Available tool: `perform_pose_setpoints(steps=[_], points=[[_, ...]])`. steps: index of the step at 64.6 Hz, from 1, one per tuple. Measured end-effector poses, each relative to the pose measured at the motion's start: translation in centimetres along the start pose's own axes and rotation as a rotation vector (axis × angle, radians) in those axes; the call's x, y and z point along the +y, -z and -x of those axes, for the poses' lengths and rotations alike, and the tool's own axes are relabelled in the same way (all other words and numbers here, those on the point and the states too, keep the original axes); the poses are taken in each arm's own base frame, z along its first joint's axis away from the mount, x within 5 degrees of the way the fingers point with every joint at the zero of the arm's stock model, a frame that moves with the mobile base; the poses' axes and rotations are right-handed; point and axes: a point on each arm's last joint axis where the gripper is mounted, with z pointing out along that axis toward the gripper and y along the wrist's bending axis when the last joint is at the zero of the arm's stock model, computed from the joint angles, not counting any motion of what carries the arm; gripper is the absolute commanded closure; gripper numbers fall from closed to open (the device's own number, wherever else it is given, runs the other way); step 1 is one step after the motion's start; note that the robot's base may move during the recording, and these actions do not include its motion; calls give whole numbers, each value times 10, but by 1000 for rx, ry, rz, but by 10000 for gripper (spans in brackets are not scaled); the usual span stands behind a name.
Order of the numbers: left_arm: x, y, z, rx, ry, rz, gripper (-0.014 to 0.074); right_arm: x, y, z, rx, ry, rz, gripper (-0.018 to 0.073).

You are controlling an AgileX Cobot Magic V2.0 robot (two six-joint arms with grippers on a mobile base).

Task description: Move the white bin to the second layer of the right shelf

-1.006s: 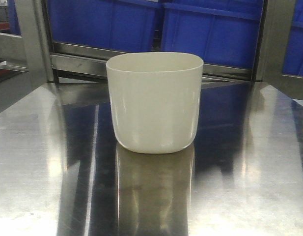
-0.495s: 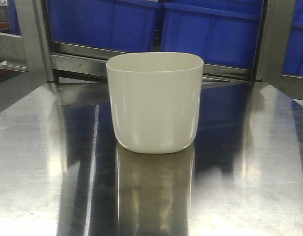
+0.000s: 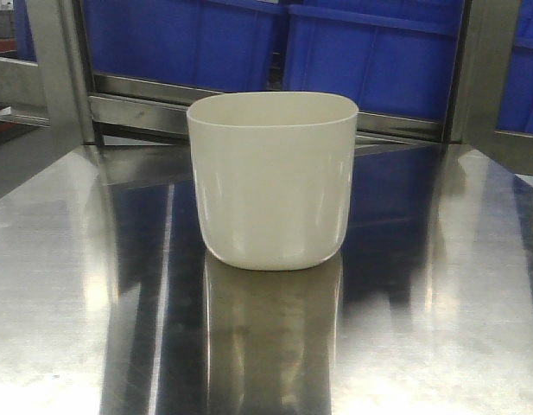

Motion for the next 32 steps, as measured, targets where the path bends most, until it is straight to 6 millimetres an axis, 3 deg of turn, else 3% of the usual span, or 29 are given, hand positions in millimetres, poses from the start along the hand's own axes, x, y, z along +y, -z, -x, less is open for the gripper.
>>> perform_pose_setpoints(steps=[10,17,32], points=[[0,0,0,0,0,0,512,0,-13,28,184,60,14,508],[0,0,0,0,0,0,512,2,-27,44,229,13,37,508],[0,0,0,0,0,0,512,12,-51,44,323,-275,112,508]])
